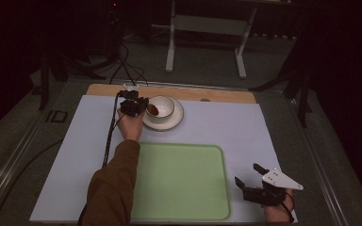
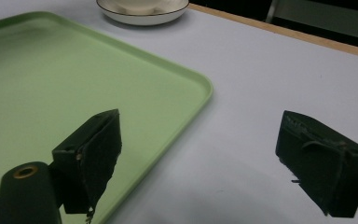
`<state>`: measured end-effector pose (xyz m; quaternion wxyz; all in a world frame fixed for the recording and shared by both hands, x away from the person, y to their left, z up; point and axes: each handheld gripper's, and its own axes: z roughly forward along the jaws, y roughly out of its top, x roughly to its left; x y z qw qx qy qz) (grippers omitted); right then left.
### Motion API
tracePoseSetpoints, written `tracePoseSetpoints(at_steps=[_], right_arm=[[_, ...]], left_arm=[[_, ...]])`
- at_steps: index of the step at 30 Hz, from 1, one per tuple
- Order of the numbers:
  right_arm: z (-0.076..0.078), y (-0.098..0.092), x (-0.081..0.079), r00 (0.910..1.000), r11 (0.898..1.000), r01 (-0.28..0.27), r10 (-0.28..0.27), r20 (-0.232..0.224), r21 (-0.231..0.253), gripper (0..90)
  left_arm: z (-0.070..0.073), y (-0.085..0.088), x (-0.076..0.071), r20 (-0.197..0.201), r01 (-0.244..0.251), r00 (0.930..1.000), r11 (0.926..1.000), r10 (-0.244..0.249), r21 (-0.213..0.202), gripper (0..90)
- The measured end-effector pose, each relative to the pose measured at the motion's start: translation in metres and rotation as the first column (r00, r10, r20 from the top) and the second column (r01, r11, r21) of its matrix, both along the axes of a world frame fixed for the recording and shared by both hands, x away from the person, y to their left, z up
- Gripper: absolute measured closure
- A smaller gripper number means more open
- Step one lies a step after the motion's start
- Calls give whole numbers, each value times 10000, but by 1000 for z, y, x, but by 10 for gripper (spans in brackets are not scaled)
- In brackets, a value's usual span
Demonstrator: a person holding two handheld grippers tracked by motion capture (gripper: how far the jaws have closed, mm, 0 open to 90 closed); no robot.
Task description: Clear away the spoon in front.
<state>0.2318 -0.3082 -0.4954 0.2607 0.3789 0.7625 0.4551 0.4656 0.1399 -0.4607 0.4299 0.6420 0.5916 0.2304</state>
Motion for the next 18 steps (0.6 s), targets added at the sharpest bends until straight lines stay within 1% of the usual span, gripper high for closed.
tracePoseSetpoints(at_steps=[2, 3, 4, 5, 13, 16, 18], right_arm=[[0, 0, 0, 10000, 10000, -1, 1, -4, 1, 139], [0, 0, 0, 10000, 10000, -3, 3, -8, 11, 139], [0, 0, 0, 10000, 10000, -14, 14, -12, 8, 139], [0, 0, 0, 10000, 10000, -19, 19, -10, 3, 139], [0, 0, 0, 10000, 10000, -21, 21, -15, 16, 139], [0, 1, 0, 10000, 10000, -37, 37, -11, -3, 139], [0, 1, 0, 10000, 10000, -56, 56, -9, -8, 139]], left_arm=[[2, 0, -1, 64, 35, 10000, 10000, -34, -50, 767], [4, 1, -2, 182, 134, 9997, 9998, -131, -149, 816], [6, 1, -3, 258, 149, 9996, 9997, -145, -172, 826], [9, 1, -5, 359, 234, 9991, 9995, -226, -212, 831], [12, 2, -7, 623, 433, 9972, 9988, -419, -208, 844], [17, 1, -10, 813, 547, 9953, 9983, -529, -207, 845], [18, 1, -11, 853, 581, 9948, 9981, -560, -213, 845]])
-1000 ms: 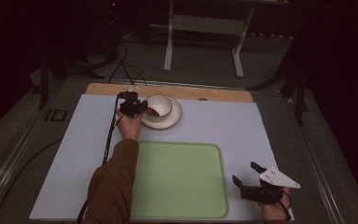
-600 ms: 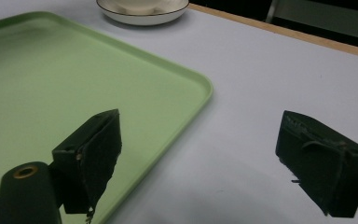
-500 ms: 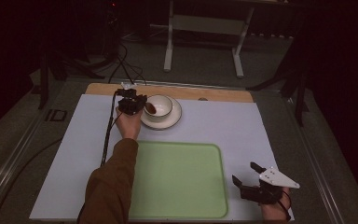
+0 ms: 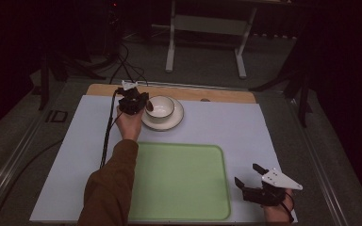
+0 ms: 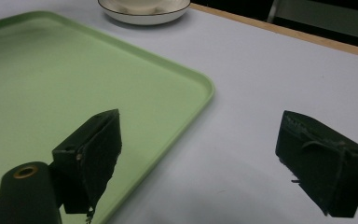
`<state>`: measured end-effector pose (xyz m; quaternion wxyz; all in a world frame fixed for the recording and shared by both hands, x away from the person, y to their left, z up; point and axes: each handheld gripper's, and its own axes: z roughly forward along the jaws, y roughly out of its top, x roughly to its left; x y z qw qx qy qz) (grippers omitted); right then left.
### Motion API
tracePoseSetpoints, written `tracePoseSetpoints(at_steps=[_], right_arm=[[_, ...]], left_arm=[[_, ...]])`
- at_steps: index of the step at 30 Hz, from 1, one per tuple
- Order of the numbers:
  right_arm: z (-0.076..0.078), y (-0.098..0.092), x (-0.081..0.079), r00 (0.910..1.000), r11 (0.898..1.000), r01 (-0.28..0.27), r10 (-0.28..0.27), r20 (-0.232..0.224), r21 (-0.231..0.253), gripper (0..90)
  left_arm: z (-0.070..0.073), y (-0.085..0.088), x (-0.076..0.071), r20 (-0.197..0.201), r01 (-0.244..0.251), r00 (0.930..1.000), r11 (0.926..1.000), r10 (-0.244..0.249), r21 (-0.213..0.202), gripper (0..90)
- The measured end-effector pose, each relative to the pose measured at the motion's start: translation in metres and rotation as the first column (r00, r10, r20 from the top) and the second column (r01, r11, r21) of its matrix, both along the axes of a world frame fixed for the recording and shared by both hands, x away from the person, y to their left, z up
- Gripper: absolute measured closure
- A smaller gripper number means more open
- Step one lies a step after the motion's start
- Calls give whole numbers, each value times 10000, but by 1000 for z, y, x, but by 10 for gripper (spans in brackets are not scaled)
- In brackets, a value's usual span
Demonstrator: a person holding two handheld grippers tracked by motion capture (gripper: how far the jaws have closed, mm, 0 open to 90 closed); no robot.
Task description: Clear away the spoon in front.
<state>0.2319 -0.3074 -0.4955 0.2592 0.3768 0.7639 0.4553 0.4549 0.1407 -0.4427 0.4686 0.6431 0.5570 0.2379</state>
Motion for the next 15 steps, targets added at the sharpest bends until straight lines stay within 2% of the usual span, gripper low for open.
tracePoseSetpoints(at_steps=[15], right_arm=[[0, 1, 0, 10000, 10000, -39, 40, 38, -31, 140]], left_arm=[[19, 9, -15, 273, 409, 9988, 9987, -417, 308, 845]])
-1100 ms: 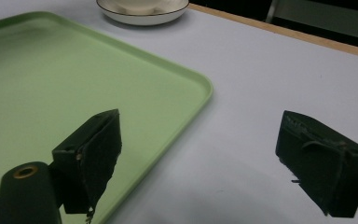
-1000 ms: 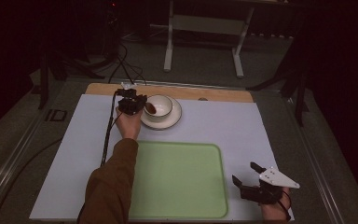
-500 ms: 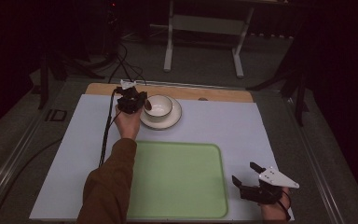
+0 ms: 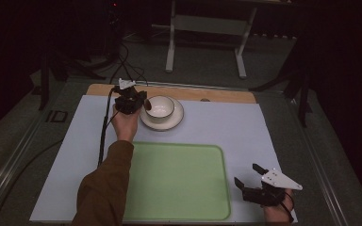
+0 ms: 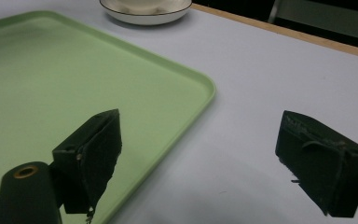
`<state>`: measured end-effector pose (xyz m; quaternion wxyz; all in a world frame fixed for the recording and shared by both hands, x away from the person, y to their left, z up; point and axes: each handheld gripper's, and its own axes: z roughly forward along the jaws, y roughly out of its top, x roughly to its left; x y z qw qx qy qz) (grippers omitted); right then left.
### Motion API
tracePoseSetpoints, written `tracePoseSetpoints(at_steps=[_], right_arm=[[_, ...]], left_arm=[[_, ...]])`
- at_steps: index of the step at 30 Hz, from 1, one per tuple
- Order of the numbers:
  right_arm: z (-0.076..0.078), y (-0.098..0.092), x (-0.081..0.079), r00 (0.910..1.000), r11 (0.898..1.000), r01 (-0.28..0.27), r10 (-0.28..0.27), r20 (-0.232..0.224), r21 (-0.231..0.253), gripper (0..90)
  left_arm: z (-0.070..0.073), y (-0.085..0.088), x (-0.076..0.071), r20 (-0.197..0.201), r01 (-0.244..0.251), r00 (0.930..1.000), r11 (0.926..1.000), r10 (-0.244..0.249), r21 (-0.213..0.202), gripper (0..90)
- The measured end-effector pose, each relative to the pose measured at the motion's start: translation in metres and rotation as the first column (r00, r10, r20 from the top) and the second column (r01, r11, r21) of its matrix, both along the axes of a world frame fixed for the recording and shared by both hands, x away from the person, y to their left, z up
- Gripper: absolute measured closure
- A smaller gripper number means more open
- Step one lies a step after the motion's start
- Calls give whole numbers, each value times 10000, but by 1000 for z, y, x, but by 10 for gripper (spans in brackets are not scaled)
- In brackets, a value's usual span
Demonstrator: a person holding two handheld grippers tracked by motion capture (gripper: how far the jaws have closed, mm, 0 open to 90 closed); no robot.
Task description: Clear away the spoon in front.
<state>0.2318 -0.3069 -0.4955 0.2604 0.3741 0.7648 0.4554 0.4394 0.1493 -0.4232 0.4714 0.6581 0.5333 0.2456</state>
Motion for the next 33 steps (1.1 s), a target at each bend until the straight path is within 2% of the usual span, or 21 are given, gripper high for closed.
tracePoseSetpoints(at_steps=[5, 8, 14, 21, 33], right_arm=[[0, 0, 0, 10000, 10000, 8, -8, 1, -5, 140], [0, 0, 0, 10000, 10000, 3, -3, 16, -3, 140], [0, 0, -1, 10000, 10000, -6, 6, 34, 1, 140], [1, 1, -1, 10000, 10000, -55, 55, 78, 5, 140], [1, 0, -1, 10000, 10000, -15, 15, 90, 32, 140]], left_arm=[[5, 2, -5, 8, 163, 9999, 9998, -163, 151, 845], [11, 5, -13, 30, 349, 9994, 9984, -350, 434, 845], [20, 9, -21, 70, 558, 9984, 9975, -562, 429, 845], [31, 14, -35, 56, 827, 9965, 9935, -834, 778, 845], [50, 28, -62, 86, 1254, 9919, 9887, -1265, 823, 844]])
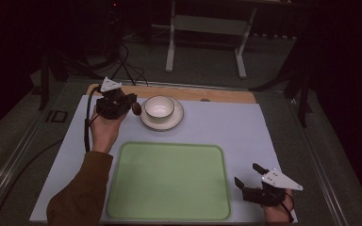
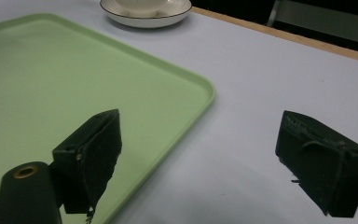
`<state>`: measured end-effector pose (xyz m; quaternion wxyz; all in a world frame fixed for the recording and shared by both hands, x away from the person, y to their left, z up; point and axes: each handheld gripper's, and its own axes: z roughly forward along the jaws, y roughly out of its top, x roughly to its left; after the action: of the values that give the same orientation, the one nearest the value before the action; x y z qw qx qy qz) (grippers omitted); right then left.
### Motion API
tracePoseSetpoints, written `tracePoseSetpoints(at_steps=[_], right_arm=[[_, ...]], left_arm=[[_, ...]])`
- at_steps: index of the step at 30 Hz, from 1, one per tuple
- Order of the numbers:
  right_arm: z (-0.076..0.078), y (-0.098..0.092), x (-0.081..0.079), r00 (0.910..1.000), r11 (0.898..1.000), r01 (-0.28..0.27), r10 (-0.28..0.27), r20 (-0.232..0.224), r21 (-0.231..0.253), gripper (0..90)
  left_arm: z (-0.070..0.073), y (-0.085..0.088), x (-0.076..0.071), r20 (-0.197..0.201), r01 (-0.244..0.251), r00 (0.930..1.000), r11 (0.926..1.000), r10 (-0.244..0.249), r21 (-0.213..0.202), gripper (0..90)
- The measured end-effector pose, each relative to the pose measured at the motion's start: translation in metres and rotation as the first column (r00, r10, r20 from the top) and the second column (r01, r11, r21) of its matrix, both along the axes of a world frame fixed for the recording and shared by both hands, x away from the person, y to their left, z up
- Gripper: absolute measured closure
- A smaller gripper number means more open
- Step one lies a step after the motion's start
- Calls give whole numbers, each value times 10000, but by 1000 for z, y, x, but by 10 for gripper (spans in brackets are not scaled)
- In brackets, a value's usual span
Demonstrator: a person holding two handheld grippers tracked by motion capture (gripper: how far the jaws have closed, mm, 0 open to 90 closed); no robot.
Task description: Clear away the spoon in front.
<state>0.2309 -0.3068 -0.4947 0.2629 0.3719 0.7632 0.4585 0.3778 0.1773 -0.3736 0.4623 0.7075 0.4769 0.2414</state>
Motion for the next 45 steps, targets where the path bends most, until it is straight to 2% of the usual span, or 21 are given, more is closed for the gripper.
tracePoseSetpoints(at_steps=[9, 20, 31, 37, 39, 45], right_arm=[[0, 0, 0, 10000, 10000, -6, 6, 11, -8, 140], [0, 0, 0, 10000, 10000, -15, 15, 10, -23, 140], [0, 0, 0, 10000, 10000, 16, -16, -6, 0, 140], [-1, 0, 1, 10000, 10000, 19, -19, -2, 4, 140], [-1, 0, 1, 10000, 10000, 16, -16, -11, 1, 140], [-1, 0, 1, 10000, 10000, 12, -12, -35, -9, 140]], left_arm=[[8, 5, -21, -50, 377, 9993, 9993, -377, 39, 844], [11, 9, -42, -207, 774, 9968, 9969, -771, 119, 843], [6, 17, -65, -281, 893, 9956, 9960, -893, -21, 843], [-1, 20, -74, -532, 976, 9938, 9952, -980, -109, 843], [-3, 20, -77, -665, 1119, 9912, 9931, -1141, -357, 844], [-7, 16, -88, -909, 1314, 9871, 9913, -1318, -103, 844]])
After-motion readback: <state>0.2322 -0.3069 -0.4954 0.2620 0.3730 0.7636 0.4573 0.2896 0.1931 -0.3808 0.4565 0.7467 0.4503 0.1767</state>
